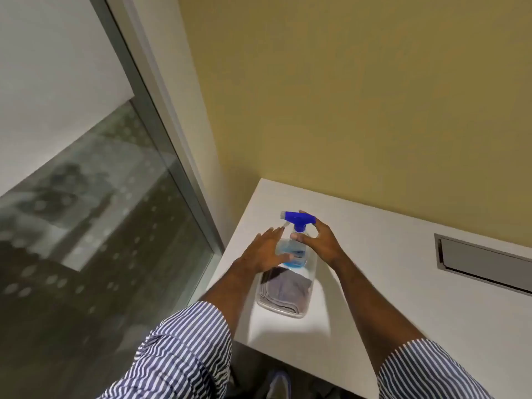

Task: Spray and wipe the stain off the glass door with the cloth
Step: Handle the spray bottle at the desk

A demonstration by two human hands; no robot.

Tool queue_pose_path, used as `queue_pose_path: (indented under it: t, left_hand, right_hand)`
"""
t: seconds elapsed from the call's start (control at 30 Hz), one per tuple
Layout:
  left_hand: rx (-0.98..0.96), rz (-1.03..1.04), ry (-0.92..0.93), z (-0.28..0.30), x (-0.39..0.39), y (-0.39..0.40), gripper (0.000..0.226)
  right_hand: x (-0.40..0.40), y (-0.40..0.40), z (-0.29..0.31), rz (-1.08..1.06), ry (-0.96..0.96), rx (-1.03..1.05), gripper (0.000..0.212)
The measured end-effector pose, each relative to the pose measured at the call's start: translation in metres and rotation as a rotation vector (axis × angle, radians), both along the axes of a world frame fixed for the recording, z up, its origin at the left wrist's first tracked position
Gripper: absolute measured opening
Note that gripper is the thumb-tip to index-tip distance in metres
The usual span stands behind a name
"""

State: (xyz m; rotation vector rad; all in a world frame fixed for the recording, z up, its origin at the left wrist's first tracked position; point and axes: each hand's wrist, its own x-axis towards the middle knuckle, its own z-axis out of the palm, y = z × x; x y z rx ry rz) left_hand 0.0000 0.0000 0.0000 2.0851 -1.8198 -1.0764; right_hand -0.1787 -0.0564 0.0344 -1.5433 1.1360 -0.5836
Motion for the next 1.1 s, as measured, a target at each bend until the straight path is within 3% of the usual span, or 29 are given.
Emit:
queue_pose_path:
  t: [0.17,0.3,0.47,0.67,0.8,0.9,0.97,1.1]
  left_hand:
    - [-0.009,0.087,0.092,0.006,-0.009,-0.016,0.072]
    - [0.012,0.132,0.149,0.008,-0.011,-0.025,0.057]
    - [0.001,0.154,0.202,0.015,-0.016,-0.03,0.044]
    - [-0.048,0.141,0.239,0.026,-0.006,-0.032,0.045]
    - [-0.159,0.177,0.318,0.043,-0.006,-0.032,0.043]
    - [-0.264,0.238,0.379,0.056,-0.007,-0.03,0.039]
    - [-0.333,0.281,0.422,0.066,-0.008,-0.028,0.045]
    - [-0.437,0.389,0.453,0.085,-0.004,-0.025,0.08]
  right_hand:
    - [0.016,-0.012,-0.001,-0.008,-0.021,0.013,0.055]
    - [0.026,-0.013,0.0,-0.084,-0.054,0.094,0.023]
    - [0.037,-0.018,-0.005,-0.161,-0.122,0.108,0.025]
    - [0.05,-0.017,0.021,-0.162,-0.203,0.036,0.019]
    - [0.054,-0.017,0.05,-0.226,-0.331,0.019,0.032]
    - [0.06,-0.018,0.083,-0.236,-0.465,-0.005,0.016]
    - [0.065,-0.018,0.106,-0.235,-0.533,-0.041,0.014]
    - [0.081,-0.016,0.145,-0.214,-0.569,-0.097,0.016]
